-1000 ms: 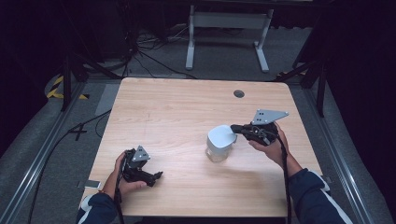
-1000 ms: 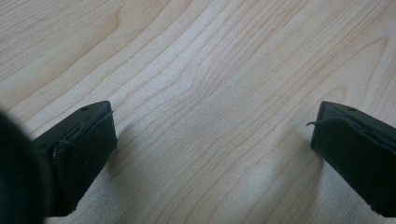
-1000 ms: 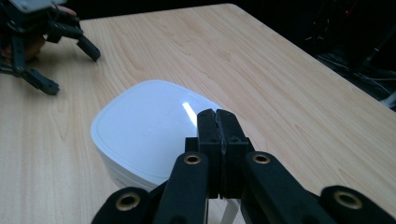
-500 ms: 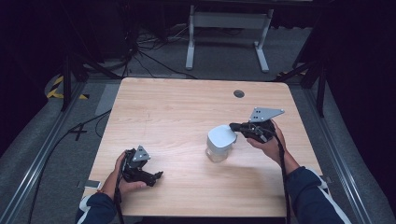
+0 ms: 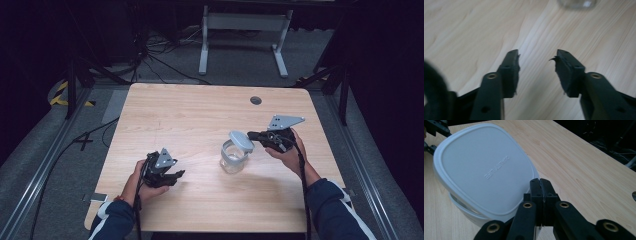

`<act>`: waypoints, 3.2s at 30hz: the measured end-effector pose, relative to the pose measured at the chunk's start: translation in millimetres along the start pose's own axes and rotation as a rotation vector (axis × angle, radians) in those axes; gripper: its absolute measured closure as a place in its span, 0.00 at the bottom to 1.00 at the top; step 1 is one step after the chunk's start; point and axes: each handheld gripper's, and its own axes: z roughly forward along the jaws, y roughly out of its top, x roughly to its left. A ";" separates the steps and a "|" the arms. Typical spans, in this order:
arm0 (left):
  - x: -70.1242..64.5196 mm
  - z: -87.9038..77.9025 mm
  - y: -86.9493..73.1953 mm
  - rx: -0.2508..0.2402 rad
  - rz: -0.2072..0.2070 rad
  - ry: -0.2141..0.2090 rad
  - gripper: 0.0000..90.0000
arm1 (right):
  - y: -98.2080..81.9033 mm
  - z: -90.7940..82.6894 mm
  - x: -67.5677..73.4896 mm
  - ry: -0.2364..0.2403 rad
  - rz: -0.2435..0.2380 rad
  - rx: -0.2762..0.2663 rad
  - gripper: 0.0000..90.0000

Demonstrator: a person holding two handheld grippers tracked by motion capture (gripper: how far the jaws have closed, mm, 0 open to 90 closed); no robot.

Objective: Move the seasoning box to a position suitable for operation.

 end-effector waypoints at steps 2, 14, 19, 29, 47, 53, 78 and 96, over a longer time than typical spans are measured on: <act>-3.9 2.0 10.4 -0.023 0.005 -0.010 0.73 | 0.0 -0.2 0.2 -0.004 -0.003 0.002 1.00; -24.6 19.0 51.4 -0.089 0.070 -0.077 0.81 | 4.6 -5.6 7.1 0.004 -0.034 -0.027 1.00; -24.9 20.3 55.2 -0.091 0.101 -0.071 0.88 | 6.1 -3.3 11.2 0.030 -0.047 -0.026 1.00; -31.3 25.3 69.9 -0.124 0.118 -0.095 1.00 | 4.3 -1.6 9.5 0.017 -0.030 -0.037 1.00; -35.4 28.3 77.3 -0.141 0.130 -0.101 0.98 | 2.6 -3.1 9.1 0.005 -0.023 -0.037 1.00; -37.1 29.7 80.1 -0.144 0.155 -0.101 0.99 | 3.9 -2.2 11.6 -0.014 -0.023 -0.032 1.00; -41.1 31.8 98.1 -0.211 0.121 -0.088 0.99 | 0.3 0.1 10.2 -0.022 -0.018 -0.011 1.00; -40.7 35.9 139.6 -0.210 0.177 -0.087 0.98 | -2.6 -11.4 10.8 -0.004 -0.027 -0.005 1.00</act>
